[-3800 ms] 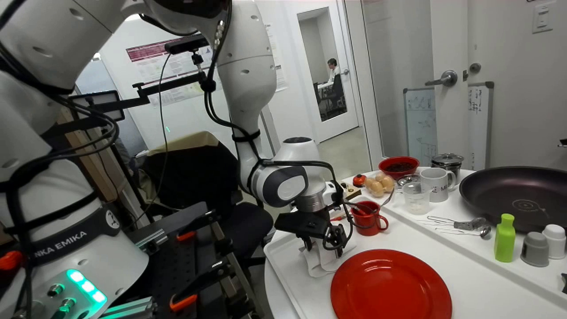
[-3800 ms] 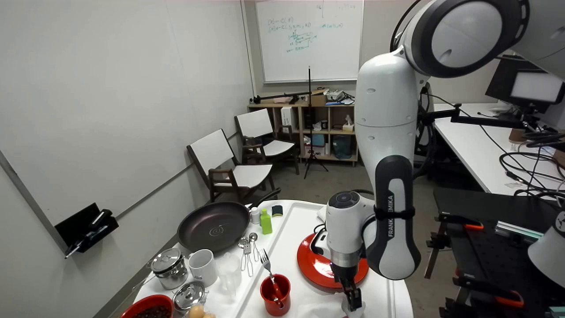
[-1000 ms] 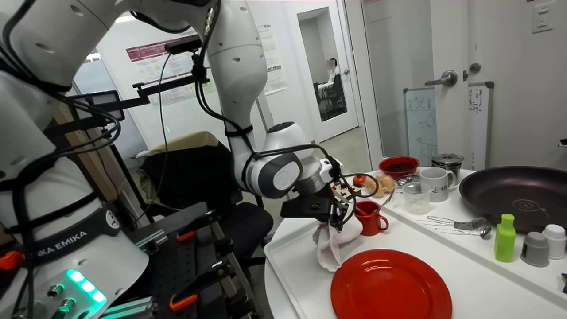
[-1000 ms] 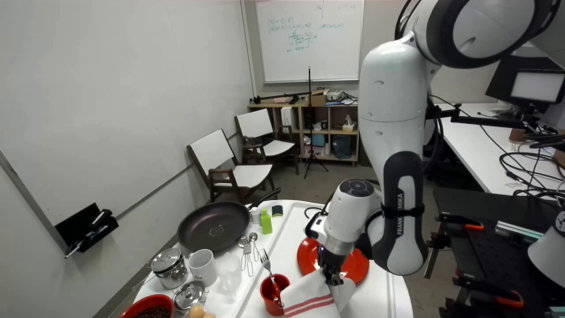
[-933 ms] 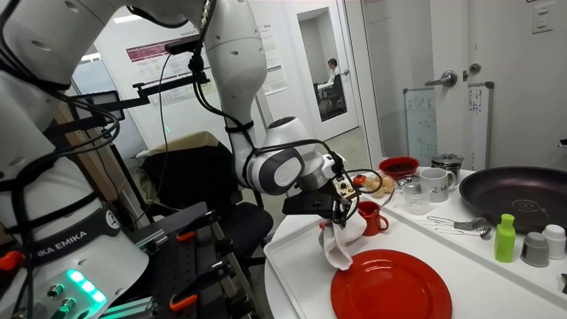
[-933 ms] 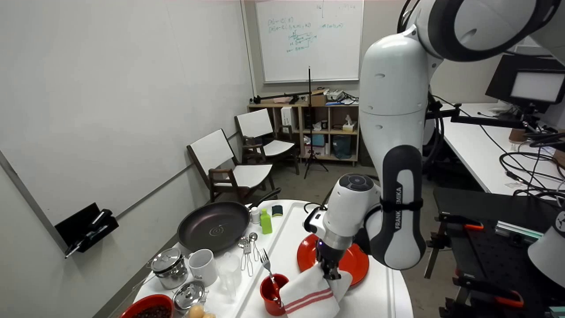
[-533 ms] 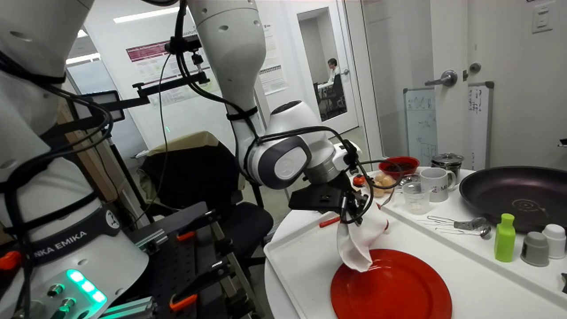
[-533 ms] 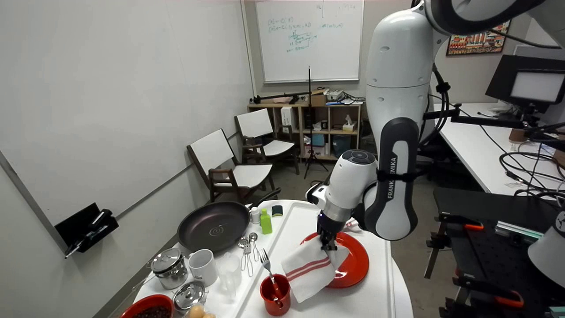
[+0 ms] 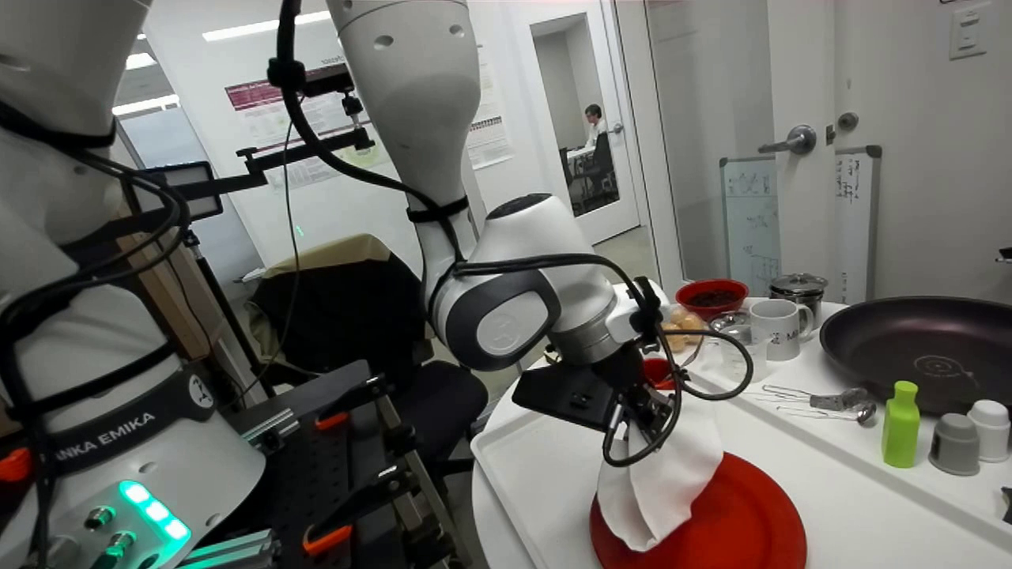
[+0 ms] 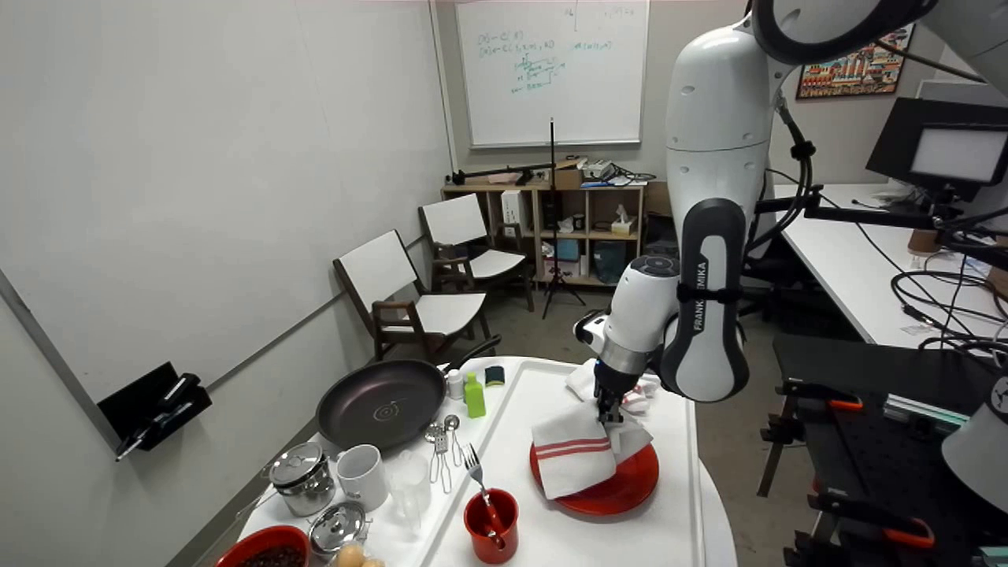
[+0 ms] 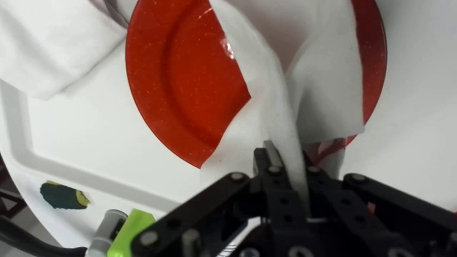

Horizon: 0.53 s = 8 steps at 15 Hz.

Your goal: Wipe the red plate with the towel on the left, and then shift the red cup to the rear

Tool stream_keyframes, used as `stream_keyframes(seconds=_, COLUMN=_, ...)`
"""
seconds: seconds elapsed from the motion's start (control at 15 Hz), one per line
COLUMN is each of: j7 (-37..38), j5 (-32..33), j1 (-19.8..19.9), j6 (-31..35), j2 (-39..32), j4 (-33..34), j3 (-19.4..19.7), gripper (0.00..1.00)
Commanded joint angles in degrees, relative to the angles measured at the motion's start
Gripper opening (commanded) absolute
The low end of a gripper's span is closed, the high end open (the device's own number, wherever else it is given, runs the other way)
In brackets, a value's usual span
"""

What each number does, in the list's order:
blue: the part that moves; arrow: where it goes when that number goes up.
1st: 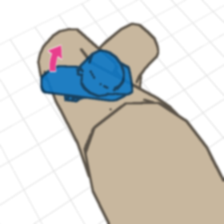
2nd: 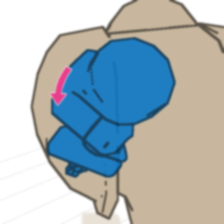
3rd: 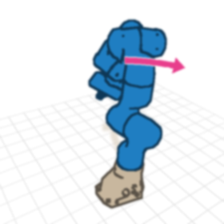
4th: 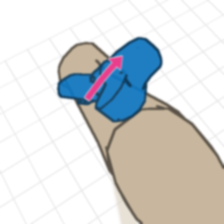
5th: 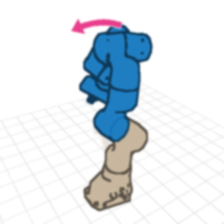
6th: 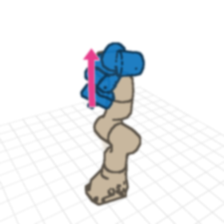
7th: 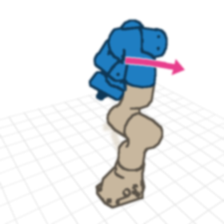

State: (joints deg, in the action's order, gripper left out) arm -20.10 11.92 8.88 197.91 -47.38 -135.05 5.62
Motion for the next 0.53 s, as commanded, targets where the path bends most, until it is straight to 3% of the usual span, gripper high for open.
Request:
stream_keyframes(seconds=0.0, j7=1.9, j5=2.0, j1=2.9, j6=-0.7, j2=-0.5, j4=0.3, j3=-0.7, gripper=0.01)
stream_keyframes(seconds=0.47, j7=3.3, j5=1.6, j1=6.8, j6=-8.6, j2=-6.4, j4=7.9, j3=-6.2, gripper=0.01)
